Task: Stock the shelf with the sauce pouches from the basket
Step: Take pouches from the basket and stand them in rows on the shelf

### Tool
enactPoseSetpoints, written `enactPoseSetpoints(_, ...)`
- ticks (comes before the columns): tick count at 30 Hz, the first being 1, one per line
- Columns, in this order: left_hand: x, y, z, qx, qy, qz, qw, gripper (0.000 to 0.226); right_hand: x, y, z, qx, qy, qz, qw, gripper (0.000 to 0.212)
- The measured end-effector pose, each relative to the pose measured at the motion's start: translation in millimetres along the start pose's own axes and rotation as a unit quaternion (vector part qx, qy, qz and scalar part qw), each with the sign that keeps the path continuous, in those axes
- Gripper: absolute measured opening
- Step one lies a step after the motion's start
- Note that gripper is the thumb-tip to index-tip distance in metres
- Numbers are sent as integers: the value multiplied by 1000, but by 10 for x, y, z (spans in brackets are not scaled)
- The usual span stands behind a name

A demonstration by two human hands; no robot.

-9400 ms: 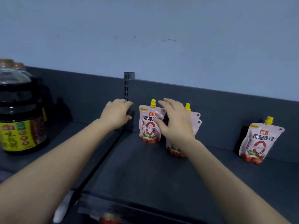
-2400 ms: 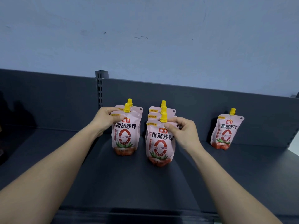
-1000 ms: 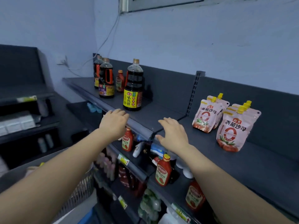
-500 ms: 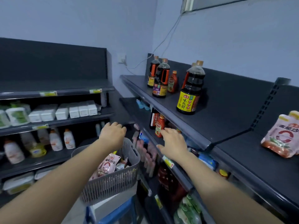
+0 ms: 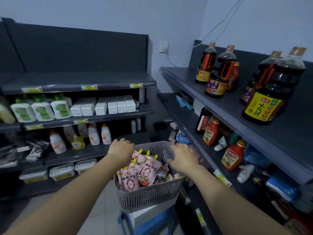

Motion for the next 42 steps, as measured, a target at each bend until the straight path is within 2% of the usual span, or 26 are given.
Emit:
enactPoseSetpoints(10, 1009, -409, -100, -1, 45, 101, 994, 32, 863, -615, -144, 6, -19, 103, 994, 39)
enactPoseSetpoints(17, 1616, -650, -368, -17, 88, 204, 975, 37, 1435, -1106, -466, 20, -25, 186, 982, 46)
enactPoseSetpoints(20, 1901, -757, -499, -41, 117, 250, 960, 35, 1687, -1293, -645, 42, -44, 208, 976, 47)
enactPoseSetpoints(24, 2229, -849, -679, -74, 162, 304, 936, 36, 2016, -1457, -850, 75, -73, 233, 967, 38)
enactPoseSetpoints(29, 2501, -846, -733, -130, 182, 339, 914, 49, 2430, -1588, -1063, 154, -153, 255, 942, 33)
enactPoseSetpoints(34, 2559, -882, -700, -164, 182, 327, 913, 52, 2653, -1709, -1238, 253, -269, 206, 906, 44)
enactPoseSetpoints(35, 2562, -902, -702, -161, 198, 331, 908, 52, 2688, -1719, -1248, 271, -298, 203, 893, 35)
enactPoseSetpoints(37, 2602, -939, -726, -165, 274, 345, 882, 45, 2751, -1713, -1247, 290, -337, 196, 874, 13)
enactPoseSetpoints(39, 2617, -967, -739, -187, 366, 342, 845, 24, 2810, -1697, -1254, 300, -350, 182, 869, 18)
enactPoseSetpoints(40, 2614, -980, -726, -195, 387, 331, 839, 19, 2829, -1685, -1257, 304, -355, 173, 867, 17)
enactPoseSetpoints(42, 2582, -988, -710, -193, 422, 308, 831, 33, 2798, -1658, -1209, 297, -377, 158, 863, 15)
Point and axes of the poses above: each hand's wrist, its own y-axis away from the middle knuckle, its own x-axis out of the palm, z = x × y, the point moved 7 cm from there along -y, towards the middle knuckle, and after that the axes turned 14 degrees about -y, right-handed, at the moved point
